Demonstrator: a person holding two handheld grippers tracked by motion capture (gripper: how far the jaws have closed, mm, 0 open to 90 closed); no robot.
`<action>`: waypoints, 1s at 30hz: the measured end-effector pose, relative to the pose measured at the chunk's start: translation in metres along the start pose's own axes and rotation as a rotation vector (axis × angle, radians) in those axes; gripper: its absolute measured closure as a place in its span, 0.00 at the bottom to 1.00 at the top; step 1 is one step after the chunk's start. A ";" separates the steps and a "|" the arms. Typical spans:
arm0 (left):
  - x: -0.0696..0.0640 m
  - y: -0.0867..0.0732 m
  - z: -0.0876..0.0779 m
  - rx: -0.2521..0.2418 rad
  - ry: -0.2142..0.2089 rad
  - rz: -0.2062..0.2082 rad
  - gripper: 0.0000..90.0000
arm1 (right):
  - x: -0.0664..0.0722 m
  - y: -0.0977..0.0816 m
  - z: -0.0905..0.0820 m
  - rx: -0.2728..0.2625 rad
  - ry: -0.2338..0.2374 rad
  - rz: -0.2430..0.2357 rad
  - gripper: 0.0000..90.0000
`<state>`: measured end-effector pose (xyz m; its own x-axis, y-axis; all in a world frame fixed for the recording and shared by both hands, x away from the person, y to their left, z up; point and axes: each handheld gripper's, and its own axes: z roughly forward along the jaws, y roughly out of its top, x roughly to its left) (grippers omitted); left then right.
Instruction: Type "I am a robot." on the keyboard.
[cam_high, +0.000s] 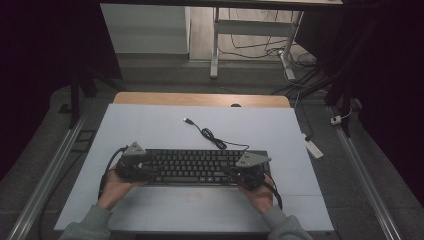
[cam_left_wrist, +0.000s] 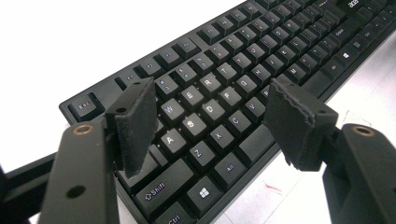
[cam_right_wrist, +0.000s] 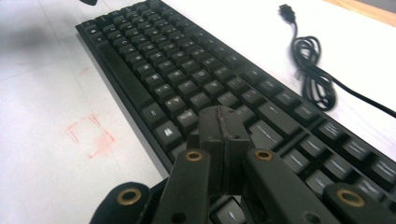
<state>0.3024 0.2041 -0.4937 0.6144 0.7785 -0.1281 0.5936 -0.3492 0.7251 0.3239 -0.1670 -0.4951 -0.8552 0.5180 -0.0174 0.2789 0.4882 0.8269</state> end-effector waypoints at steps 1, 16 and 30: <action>0.000 0.000 0.000 0.002 0.000 0.002 0.38 | 0.001 0.001 0.003 0.002 0.005 -0.001 1.00; 0.000 0.000 0.000 0.001 0.002 -0.001 0.38 | 0.016 0.014 0.036 0.043 0.054 -0.019 0.99; 0.000 -0.001 0.000 0.001 0.000 -0.002 0.38 | 0.032 0.036 0.082 0.098 0.091 -0.057 0.99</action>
<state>0.3022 0.2046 -0.4943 0.6134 0.7792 -0.1293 0.5952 -0.3484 0.7241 0.3424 -0.0751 -0.5120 -0.9059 0.4234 -0.0083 0.2656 0.5835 0.7674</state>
